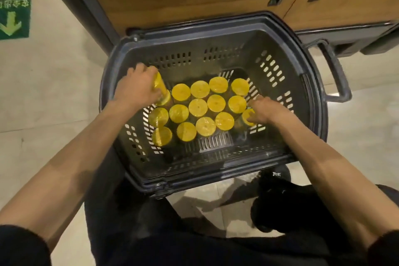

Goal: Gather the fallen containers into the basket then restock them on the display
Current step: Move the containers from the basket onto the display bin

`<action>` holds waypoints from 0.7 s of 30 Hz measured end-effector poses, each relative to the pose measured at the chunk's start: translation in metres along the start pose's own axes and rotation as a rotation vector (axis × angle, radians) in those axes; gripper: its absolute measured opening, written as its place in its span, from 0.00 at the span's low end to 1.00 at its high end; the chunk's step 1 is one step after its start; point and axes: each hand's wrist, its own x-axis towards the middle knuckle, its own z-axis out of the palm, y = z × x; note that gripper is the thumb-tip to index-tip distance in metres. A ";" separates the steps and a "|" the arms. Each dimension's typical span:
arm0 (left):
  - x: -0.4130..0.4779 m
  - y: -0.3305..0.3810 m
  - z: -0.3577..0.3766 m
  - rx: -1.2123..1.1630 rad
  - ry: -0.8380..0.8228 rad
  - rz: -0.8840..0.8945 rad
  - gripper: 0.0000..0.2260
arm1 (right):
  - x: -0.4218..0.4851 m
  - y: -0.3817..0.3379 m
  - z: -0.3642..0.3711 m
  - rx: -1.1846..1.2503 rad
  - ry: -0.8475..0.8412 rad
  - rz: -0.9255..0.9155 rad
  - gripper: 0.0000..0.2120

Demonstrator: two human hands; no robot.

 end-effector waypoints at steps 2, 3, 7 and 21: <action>0.004 -0.002 0.002 -0.012 0.011 -0.006 0.28 | 0.004 -0.004 -0.001 -0.042 0.002 -0.020 0.25; 0.005 -0.003 0.002 -0.012 0.011 -0.006 0.29 | 0.006 -0.004 -0.001 -0.059 0.002 -0.024 0.24; 0.012 -0.004 0.005 0.008 0.021 -0.018 0.31 | 0.019 -0.005 0.003 -0.096 -0.034 -0.035 0.26; 0.019 -0.008 0.014 -0.098 0.083 -0.016 0.28 | 0.047 0.001 0.035 -0.179 -0.035 -0.033 0.38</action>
